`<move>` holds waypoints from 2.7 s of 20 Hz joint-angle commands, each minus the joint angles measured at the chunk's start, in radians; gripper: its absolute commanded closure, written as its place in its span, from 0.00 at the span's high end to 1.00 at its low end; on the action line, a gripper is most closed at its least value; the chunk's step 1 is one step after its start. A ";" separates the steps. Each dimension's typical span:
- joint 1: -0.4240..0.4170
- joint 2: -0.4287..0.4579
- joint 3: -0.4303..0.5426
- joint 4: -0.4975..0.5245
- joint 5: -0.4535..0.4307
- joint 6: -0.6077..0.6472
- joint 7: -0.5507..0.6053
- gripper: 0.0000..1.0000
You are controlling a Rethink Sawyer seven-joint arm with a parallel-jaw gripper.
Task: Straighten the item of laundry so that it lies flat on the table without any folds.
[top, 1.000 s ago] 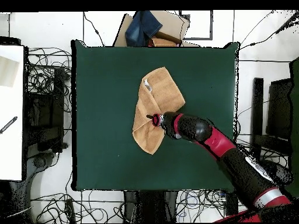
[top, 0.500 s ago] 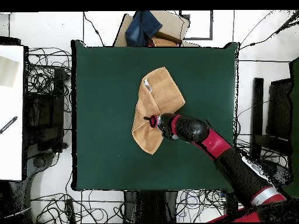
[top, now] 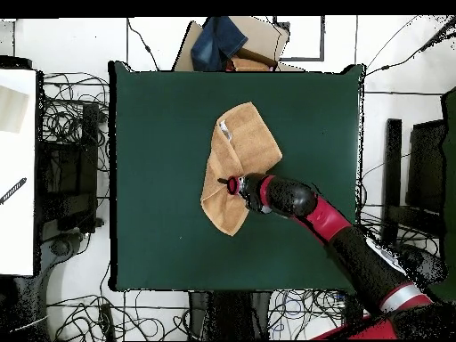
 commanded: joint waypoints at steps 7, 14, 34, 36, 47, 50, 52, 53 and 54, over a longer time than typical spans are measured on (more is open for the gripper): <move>0.025 -0.004 -0.067 -0.163 0.001 0.190 0.000 1.00; 0.020 -0.020 -0.066 -0.164 -0.016 0.216 0.013 1.00; 0.037 -0.004 -0.053 -0.099 -0.030 0.070 0.095 1.00; 0.038 -0.002 -0.053 -0.107 -0.026 0.079 0.093 1.00; 0.051 0.007 -0.052 -0.142 -0.020 0.087 0.087 1.00; 0.050 0.012 -0.049 -0.151 -0.013 0.095 0.084 1.00; 0.053 0.009 -0.051 -0.156 -0.010 0.102 0.087 1.00; 0.055 0.007 -0.052 -0.159 -0.009 0.104 0.088 1.00; 0.057 0.005 -0.052 -0.162 -0.011 0.105 0.085 1.00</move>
